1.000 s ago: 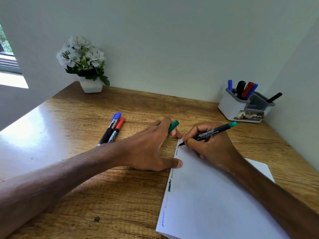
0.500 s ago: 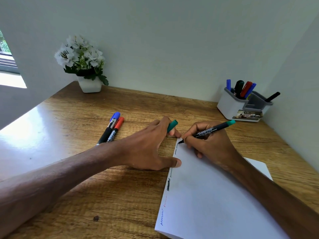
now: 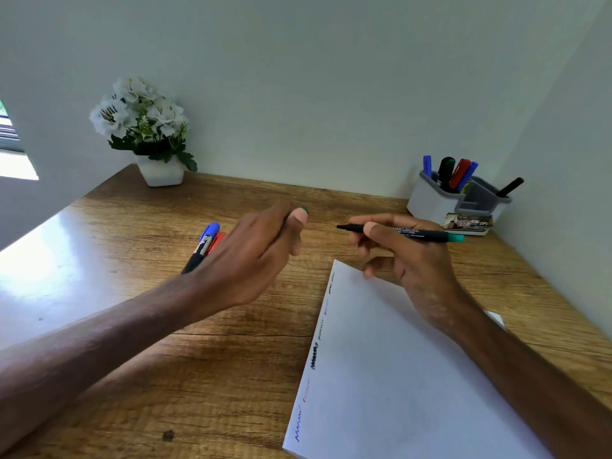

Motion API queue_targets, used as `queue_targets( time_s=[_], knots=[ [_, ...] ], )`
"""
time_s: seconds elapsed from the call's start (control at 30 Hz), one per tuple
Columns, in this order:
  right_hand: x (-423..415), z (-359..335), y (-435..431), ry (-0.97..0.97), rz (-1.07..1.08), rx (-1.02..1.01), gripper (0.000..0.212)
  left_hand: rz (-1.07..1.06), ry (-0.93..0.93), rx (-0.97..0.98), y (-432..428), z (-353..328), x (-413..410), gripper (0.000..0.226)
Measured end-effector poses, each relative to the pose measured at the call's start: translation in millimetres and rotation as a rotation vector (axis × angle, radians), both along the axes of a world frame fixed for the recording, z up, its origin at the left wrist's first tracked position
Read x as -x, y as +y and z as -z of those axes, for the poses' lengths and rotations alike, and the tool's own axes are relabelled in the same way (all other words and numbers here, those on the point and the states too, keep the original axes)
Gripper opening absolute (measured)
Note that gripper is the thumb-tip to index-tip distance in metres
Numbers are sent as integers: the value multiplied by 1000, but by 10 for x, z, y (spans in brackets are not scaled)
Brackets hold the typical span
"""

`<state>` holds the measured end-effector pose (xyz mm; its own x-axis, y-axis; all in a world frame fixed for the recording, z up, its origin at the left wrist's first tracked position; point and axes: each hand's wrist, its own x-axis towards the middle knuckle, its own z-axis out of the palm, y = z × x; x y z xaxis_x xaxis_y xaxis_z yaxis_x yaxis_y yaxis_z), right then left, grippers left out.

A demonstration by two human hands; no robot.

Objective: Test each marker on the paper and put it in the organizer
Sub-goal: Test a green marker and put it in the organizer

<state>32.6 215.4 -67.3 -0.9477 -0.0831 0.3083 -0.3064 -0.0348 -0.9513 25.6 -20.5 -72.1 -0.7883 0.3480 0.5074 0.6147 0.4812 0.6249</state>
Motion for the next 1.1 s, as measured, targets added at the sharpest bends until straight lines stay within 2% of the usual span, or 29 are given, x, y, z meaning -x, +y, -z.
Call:
queue_targets(
  time_s=[0.23, 0.47, 0.97, 1.1],
  knots=[
    [-67, -85, -55, 47, -111, 77, 16, 15, -38, 123, -27, 31, 85, 15],
    [-73, -117, -27, 56, -111, 66, 15, 20, -42, 66, -19, 16, 86, 17],
    [-74, -119, -28, 81, -74, -31, 17, 23, 99, 112, 19, -21, 14, 26],
    [-93, -107, -66, 147, -74, -113, 14, 52, 127, 124, 50, -30, -29, 20]
  ],
)
